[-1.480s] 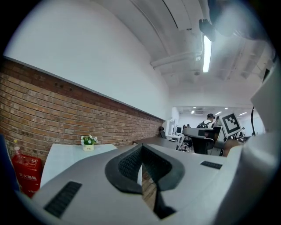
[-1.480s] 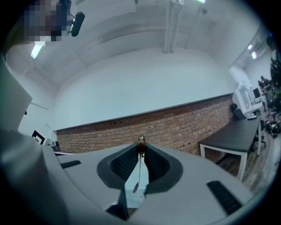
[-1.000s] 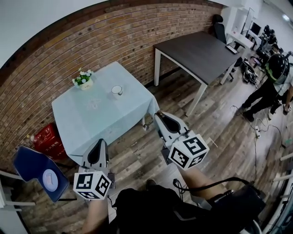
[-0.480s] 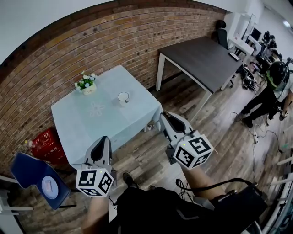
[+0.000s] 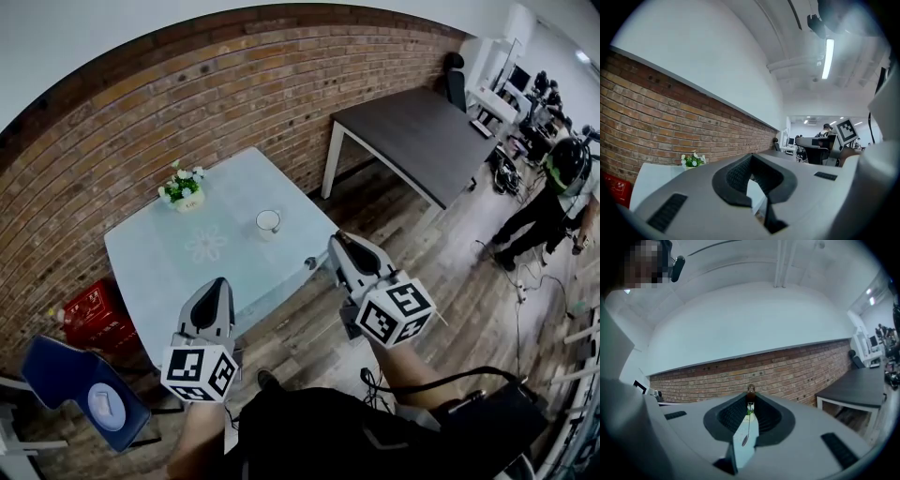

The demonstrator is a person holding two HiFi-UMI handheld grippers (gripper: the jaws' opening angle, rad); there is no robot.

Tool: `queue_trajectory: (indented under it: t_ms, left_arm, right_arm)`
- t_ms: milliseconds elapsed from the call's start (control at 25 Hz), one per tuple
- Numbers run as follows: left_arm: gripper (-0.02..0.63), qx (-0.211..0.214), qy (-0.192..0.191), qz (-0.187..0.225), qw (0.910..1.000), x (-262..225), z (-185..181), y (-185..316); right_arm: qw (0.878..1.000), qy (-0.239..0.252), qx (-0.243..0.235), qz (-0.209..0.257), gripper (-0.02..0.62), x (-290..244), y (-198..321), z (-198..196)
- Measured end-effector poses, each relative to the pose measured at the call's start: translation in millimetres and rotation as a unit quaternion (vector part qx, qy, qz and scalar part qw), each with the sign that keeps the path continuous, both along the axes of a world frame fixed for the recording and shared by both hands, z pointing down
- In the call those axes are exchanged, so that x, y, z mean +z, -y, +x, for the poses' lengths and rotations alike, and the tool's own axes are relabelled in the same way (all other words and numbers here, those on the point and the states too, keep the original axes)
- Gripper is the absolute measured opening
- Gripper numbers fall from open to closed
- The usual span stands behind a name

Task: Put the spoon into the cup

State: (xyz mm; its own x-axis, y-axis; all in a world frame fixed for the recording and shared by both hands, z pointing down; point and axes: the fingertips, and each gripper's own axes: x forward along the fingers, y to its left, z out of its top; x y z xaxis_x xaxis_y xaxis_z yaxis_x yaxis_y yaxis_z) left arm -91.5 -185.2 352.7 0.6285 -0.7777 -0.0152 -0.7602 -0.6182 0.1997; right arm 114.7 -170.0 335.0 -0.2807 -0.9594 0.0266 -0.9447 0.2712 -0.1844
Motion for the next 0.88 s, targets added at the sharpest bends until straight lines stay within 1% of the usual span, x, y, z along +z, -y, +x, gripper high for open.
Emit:
queue_trajectory:
  t_ms: [240, 440, 640, 880]
  left_arm:
    - [0.009, 0.012, -0.009, -0.009, 0.9998, 4, -16, 38]
    - [0.009, 0.026, -0.010, -0.013, 0.9995, 10, -24, 59]
    - [0.009, 0.018, -0.011, -0.020, 0.9996, 17, -33, 74]
    - [0.010, 0.001, -0.006, -0.031, 0.9995, 24, -28, 93]
  right_arm:
    - [1.000, -0.016, 0.021, 0.002, 0.052, -5, 38, -11]
    - [0.999, -0.014, 0.036, 0.002, 0.053, -4, 65, -15]
    - [0.999, -0.022, 0.029, 0.001, 0.054, -2, 89, -23]
    - [1.000, -0.012, 0.006, 0.002, 0.052, 3, 126, -20]
